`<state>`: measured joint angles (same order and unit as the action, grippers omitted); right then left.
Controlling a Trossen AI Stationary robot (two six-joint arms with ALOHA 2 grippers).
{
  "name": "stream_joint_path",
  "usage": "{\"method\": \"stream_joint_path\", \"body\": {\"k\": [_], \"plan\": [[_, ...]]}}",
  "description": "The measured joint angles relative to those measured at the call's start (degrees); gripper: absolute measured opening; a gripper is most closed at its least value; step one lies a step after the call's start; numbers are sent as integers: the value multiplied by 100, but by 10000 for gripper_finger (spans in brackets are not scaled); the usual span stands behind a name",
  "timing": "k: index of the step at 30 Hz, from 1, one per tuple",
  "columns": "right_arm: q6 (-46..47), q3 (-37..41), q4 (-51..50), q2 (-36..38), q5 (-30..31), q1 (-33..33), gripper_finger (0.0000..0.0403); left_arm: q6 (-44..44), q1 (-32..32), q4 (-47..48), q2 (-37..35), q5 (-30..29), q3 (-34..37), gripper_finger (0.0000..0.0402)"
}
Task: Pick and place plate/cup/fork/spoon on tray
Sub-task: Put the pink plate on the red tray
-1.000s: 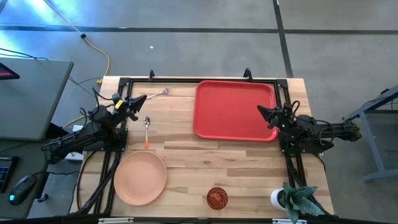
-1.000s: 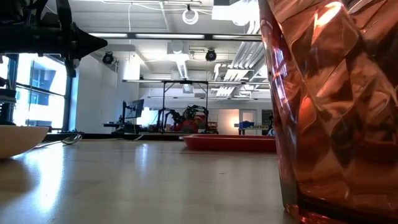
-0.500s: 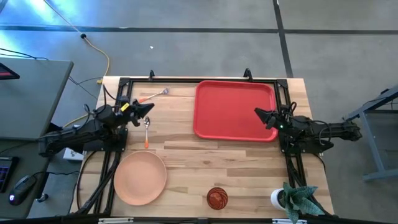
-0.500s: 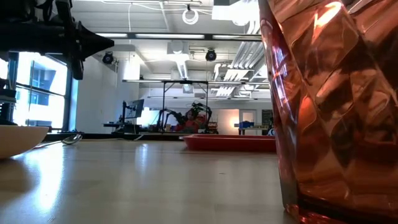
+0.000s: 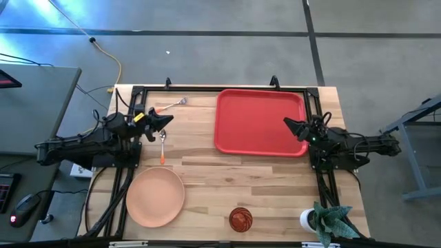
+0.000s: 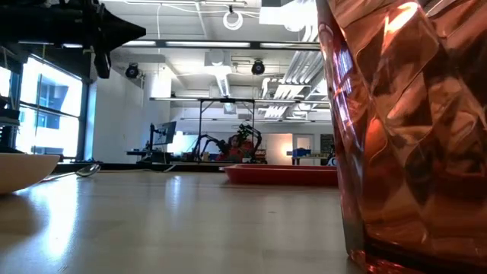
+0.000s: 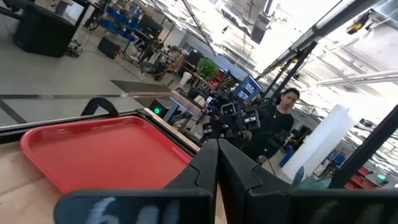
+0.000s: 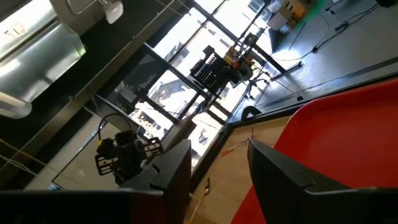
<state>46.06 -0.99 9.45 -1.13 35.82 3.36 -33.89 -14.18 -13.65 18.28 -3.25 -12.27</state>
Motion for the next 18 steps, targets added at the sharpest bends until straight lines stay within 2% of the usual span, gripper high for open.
{"method": "stream_joint_path", "body": {"k": [5,14,18], "plan": [[0,-2,127,0,-314,0,149,-142,115,-2,312,-37,-226,18],[-64,-2,329,0,-455,0,149,-195,193,-138,1168,-93,-487,119],[-598,-7,543,0,-335,0,149,-532,127,-165,1481,-432,-530,140]]}}
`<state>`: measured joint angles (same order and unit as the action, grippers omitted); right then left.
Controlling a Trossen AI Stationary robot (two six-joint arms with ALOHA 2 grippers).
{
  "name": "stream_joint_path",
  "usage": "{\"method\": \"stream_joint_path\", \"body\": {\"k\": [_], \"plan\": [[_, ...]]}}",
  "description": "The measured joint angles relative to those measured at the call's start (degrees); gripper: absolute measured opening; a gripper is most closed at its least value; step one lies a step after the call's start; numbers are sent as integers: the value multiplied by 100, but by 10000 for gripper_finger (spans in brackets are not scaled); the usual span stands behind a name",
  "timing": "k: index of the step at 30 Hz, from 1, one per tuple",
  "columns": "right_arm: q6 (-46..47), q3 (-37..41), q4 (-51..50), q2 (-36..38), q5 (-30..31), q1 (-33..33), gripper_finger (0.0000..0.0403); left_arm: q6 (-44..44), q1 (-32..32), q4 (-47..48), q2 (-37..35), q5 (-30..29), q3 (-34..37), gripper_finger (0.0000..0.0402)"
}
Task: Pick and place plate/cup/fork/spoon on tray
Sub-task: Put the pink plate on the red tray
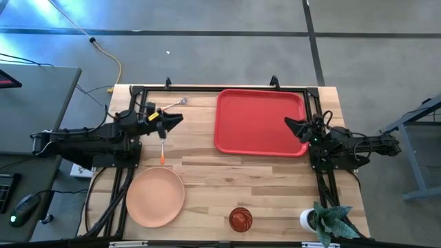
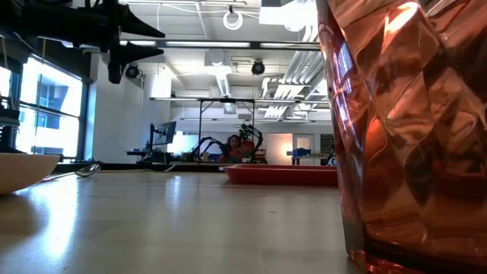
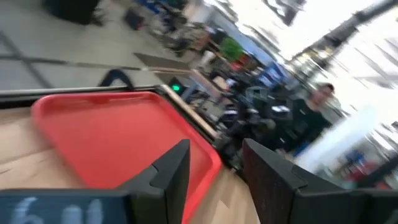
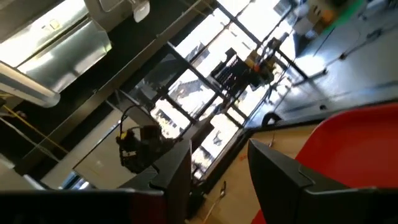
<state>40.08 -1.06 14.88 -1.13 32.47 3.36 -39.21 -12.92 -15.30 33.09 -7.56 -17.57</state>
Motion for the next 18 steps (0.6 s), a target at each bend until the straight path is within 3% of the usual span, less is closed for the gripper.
{"method": "stream_joint_path", "body": {"k": [4,10,14,18], "plan": [[-738,-4,776,0,368,-4,149,-177,-170,4,221,60,-214,142],[-1700,-10,1883,2,635,-4,149,507,-52,49,475,237,-981,141],[-1615,-11,1683,-52,647,-4,149,1207,215,795,643,239,-1476,141],[-1403,-11,1043,-252,723,-9,149,1556,228,2116,861,-249,-1595,140]]}}
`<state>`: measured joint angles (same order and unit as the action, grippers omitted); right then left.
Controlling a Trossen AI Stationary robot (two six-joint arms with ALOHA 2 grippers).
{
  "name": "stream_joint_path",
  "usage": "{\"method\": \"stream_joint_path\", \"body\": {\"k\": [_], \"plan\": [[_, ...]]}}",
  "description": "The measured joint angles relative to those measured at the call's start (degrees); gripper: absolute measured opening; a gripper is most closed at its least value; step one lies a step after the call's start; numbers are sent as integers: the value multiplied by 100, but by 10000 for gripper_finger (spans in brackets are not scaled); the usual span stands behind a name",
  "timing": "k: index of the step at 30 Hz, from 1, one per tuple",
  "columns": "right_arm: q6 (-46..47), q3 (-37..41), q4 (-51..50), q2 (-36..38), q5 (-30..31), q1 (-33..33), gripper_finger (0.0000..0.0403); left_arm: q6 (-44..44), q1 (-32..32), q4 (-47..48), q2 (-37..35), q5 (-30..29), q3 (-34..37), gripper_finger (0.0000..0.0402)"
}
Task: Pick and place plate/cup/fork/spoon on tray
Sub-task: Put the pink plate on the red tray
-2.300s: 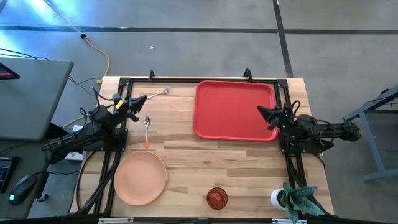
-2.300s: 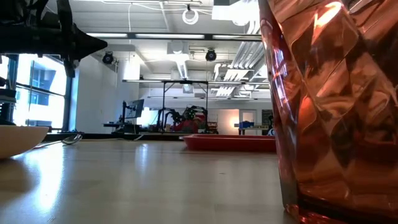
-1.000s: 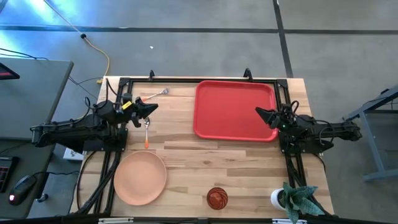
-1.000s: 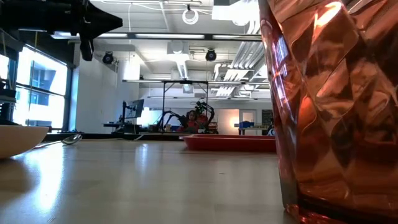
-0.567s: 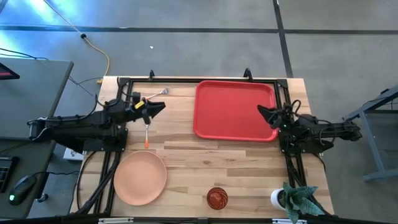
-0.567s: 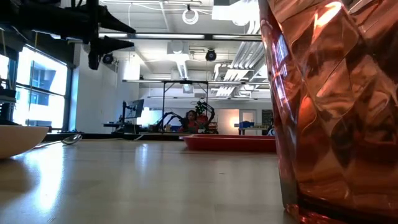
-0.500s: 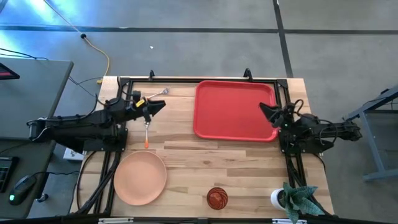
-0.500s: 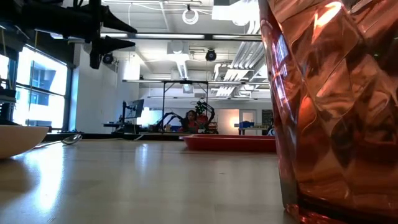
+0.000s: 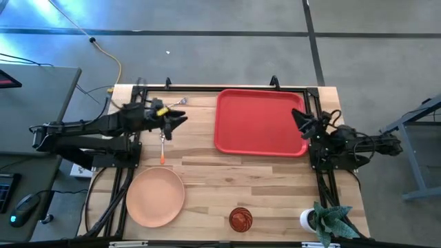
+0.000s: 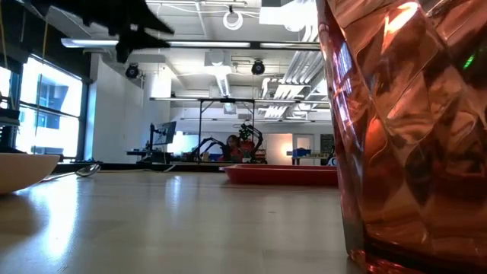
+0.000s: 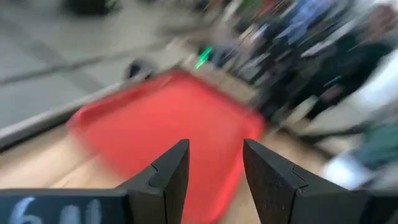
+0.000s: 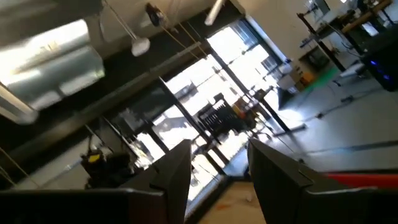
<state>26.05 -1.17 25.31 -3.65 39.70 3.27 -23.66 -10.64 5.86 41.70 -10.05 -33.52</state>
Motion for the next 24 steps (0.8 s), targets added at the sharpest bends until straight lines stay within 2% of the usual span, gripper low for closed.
{"method": "stream_joint_path", "body": {"k": [3,9,14,19,22,24], "plan": [[258,0,-282,-234,136,-2,149,-336,-105,655,267,-83,7,140],[719,0,-47,-792,47,-1,149,-773,-172,644,694,815,-13,140],[1096,-328,-347,-1299,52,-2,149,-768,-172,877,973,1132,-277,140],[1090,-964,-949,-1952,514,-2,149,-384,-227,1203,1259,1234,-564,140],[873,-1376,-1045,-2324,786,-63,149,117,-479,1246,1515,1811,-673,140],[691,-1666,-1156,-2562,779,-187,149,154,-683,1268,1754,2160,-744,140]]}}
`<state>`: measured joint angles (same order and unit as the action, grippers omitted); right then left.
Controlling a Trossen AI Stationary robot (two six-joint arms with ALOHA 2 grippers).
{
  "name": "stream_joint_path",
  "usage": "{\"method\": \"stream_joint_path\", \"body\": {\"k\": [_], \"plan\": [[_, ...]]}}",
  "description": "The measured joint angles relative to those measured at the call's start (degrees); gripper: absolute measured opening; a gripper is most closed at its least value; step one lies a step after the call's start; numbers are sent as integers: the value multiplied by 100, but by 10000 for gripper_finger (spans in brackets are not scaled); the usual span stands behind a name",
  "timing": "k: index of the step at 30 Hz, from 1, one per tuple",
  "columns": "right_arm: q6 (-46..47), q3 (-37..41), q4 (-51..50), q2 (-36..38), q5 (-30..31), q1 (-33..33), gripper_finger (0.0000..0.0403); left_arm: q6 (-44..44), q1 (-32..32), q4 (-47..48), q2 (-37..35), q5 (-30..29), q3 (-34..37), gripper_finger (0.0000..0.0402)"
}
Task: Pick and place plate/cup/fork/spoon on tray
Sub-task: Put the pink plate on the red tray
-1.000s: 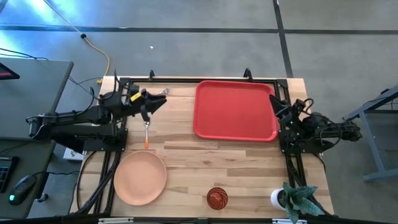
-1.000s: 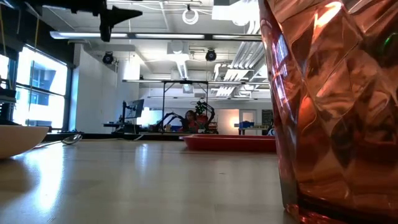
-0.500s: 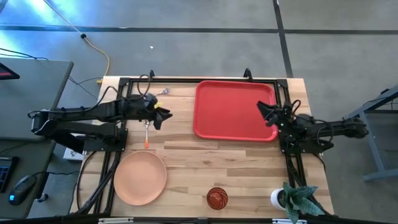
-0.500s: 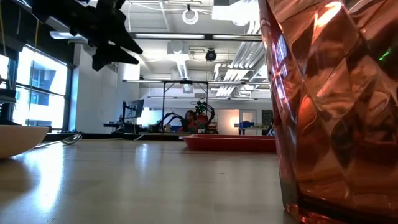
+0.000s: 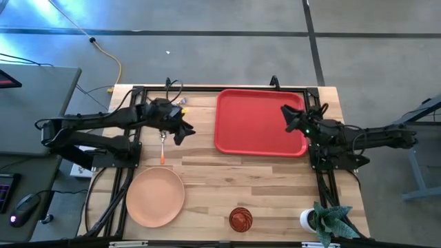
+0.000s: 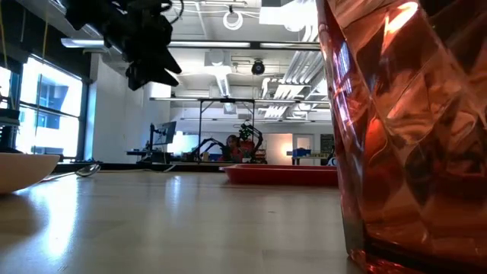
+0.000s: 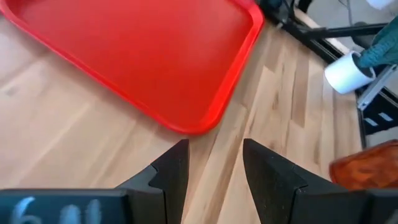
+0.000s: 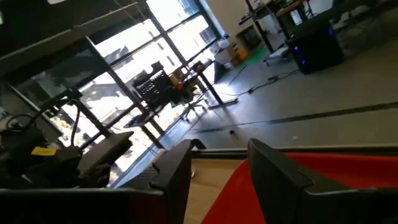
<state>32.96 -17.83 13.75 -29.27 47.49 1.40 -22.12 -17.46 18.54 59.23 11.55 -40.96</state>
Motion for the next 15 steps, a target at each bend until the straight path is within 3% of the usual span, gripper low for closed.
{"method": "stream_joint_path", "body": {"k": [8,11,15], "plan": [[-312,-1237,-1237,-733,-1553,-396,149,-42,-107,464,670,1250,-378,140],[-166,-1558,-1832,-976,-2024,-404,149,-11,58,927,819,1288,-392,140],[105,-1610,-2368,-1339,-2345,-401,149,513,217,1458,1098,895,-392,140]]}}
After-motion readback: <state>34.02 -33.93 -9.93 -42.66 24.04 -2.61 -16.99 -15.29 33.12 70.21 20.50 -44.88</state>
